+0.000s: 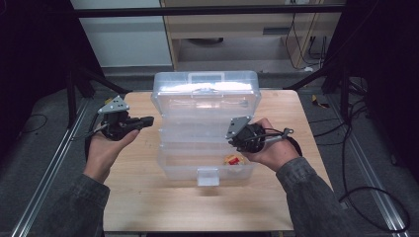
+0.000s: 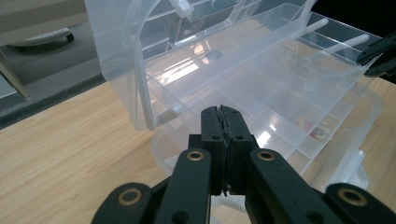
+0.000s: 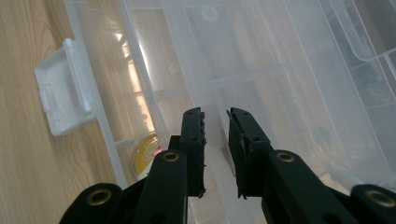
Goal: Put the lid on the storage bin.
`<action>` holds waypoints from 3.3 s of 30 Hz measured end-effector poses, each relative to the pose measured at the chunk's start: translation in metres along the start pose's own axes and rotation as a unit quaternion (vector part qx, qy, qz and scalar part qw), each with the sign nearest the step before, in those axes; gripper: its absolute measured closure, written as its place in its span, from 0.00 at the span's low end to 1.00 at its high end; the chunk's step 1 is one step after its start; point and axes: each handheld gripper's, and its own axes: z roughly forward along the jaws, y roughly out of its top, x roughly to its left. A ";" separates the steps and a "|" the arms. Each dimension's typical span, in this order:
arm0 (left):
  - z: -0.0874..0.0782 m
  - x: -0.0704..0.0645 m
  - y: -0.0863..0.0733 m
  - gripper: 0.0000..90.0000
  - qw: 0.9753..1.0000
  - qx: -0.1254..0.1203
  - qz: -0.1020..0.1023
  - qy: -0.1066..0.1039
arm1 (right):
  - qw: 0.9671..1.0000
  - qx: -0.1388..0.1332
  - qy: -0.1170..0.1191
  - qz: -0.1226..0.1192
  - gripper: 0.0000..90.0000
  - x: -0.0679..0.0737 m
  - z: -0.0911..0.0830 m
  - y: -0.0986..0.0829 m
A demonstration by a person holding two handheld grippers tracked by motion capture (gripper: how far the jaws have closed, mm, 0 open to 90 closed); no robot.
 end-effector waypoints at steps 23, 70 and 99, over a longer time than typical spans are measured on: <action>0.005 0.008 0.004 1.00 1.000 -0.007 -0.026 -0.004 | 1.000 0.003 0.002 -0.002 0.85 0.000 -0.001 -0.001; 0.002 0.000 -0.006 1.00 0.999 -0.013 -0.036 -0.017 | 1.000 0.006 0.023 0.005 0.82 0.011 0.000 -0.011; 0.004 -0.015 -0.032 1.00 0.999 0.002 -0.030 -0.031 | 0.998 -0.016 0.002 0.060 0.69 0.025 -0.033 -0.022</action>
